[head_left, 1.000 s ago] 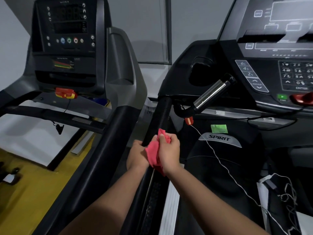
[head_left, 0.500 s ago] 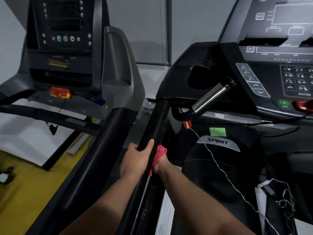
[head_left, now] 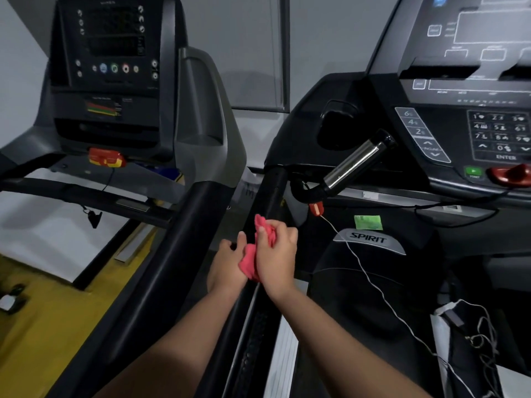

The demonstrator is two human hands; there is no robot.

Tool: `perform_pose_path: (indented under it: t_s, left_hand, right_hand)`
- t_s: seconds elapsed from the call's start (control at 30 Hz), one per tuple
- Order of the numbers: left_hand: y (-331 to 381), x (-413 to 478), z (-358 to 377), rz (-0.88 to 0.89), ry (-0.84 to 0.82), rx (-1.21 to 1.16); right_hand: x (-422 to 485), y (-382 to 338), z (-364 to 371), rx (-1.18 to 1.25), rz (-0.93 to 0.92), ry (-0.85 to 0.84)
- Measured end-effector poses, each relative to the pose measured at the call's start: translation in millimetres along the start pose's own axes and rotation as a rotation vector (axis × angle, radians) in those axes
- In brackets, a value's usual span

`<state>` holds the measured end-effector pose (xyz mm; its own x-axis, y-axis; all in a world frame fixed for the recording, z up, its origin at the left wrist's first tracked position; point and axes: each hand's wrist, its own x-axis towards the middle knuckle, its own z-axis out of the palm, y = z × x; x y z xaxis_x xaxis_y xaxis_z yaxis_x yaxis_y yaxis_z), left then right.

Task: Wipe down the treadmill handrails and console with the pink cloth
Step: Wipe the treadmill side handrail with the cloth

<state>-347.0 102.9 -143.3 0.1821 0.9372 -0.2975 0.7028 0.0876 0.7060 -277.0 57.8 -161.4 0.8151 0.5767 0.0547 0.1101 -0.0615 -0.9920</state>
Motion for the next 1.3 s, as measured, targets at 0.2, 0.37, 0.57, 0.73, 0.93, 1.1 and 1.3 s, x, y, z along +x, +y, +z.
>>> perform_pose_path:
  t_s: [0.2, 0.37, 0.57, 0.73, 0.93, 1.1, 1.3]
  left_hand:
    - [3.2, -4.0, -0.5, -0.011, 0.012, -0.011]
    - [2.7, -2.9, -0.5, -0.011, 0.009, -0.001]
    - [-4.6, 2.4, -0.2, 0.051, 0.018, -0.008]
    - [-4.7, 4.0, 1.4, 0.025, 0.016, -0.058]
    - [0.8, 1.2, 0.6, -0.015, 0.037, -0.042]
    - [-0.8, 3.2, 1.7, -0.022, 0.034, -0.038]
    - [-1.4, 3.5, 2.7, -0.025, 0.049, -0.028]
  right_hand:
    - [29.6, 10.8, 1.5, 0.277, 0.286, 0.068]
    - [36.1, -0.6, 3.3, 0.070, 0.214, 0.140]
    - [24.2, -25.7, 11.8, -0.518, -0.305, -0.070]
    - [15.6, -12.3, -1.3, -0.440, -0.427, -0.134]
    - [43.6, 0.6, -14.4, -0.274, -0.202, -0.050]
    - [51.1, -17.1, 4.2, -0.533, -0.385, -0.092]
    - [20.6, 11.2, -14.6, -0.226, -0.325, -0.120]
